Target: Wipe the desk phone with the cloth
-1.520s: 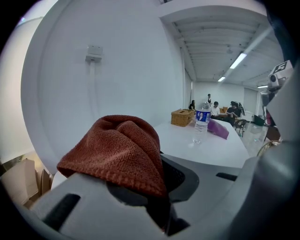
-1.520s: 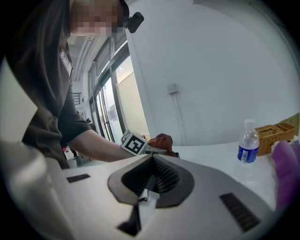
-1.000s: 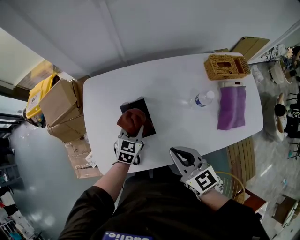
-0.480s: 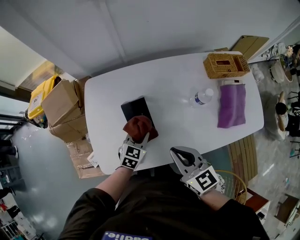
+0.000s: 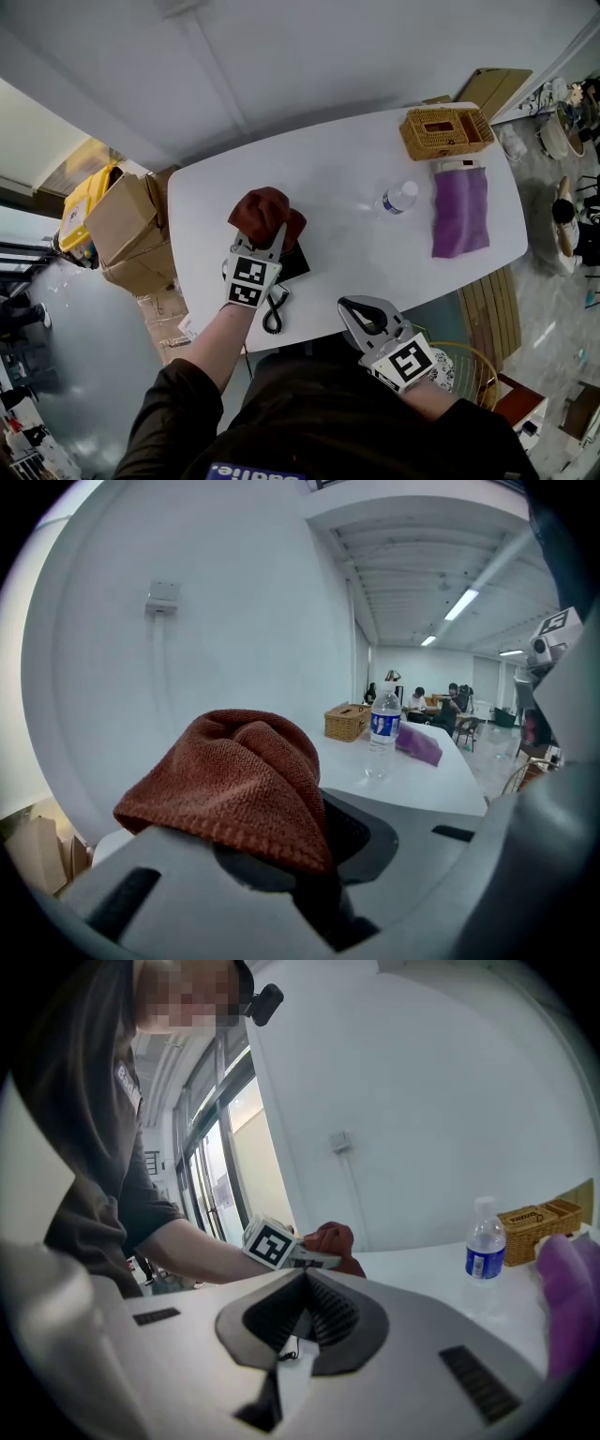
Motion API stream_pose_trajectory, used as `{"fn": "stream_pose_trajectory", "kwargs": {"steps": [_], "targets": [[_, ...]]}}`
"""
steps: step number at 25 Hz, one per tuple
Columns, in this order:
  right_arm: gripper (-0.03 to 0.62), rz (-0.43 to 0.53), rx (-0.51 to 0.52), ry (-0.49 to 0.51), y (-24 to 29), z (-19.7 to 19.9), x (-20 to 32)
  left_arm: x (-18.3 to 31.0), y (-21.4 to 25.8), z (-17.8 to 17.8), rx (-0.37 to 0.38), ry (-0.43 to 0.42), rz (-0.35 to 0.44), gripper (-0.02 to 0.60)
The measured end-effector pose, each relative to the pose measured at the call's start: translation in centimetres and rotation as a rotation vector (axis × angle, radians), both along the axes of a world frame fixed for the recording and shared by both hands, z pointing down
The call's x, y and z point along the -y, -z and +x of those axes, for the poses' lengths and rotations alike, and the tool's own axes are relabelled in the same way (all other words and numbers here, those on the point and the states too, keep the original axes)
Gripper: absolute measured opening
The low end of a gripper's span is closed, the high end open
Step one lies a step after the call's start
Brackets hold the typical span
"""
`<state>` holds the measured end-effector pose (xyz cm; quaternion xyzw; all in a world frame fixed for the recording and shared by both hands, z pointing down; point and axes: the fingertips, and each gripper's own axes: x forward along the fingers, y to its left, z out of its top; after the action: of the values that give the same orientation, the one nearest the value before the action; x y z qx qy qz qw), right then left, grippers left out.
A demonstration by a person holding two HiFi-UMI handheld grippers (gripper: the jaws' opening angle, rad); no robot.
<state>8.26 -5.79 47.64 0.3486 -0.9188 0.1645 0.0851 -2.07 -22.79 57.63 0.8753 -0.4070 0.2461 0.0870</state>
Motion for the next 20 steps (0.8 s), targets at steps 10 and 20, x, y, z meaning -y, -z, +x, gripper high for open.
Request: {"fn": "stream_pose_trajectory", "kwargs": {"steps": [10, 20], "targets": [[0.028, -0.012, -0.019, -0.03, -0.4, 1.5, 0.0, 0.0, -4.1, -0.1, 0.068, 0.012, -0.094, 0.057], [0.028, -0.018, -0.034, -0.054, -0.2, 2.1, -0.8, -6.1, -8.1, 2.2, 0.048, -0.033, -0.184, 0.057]]}}
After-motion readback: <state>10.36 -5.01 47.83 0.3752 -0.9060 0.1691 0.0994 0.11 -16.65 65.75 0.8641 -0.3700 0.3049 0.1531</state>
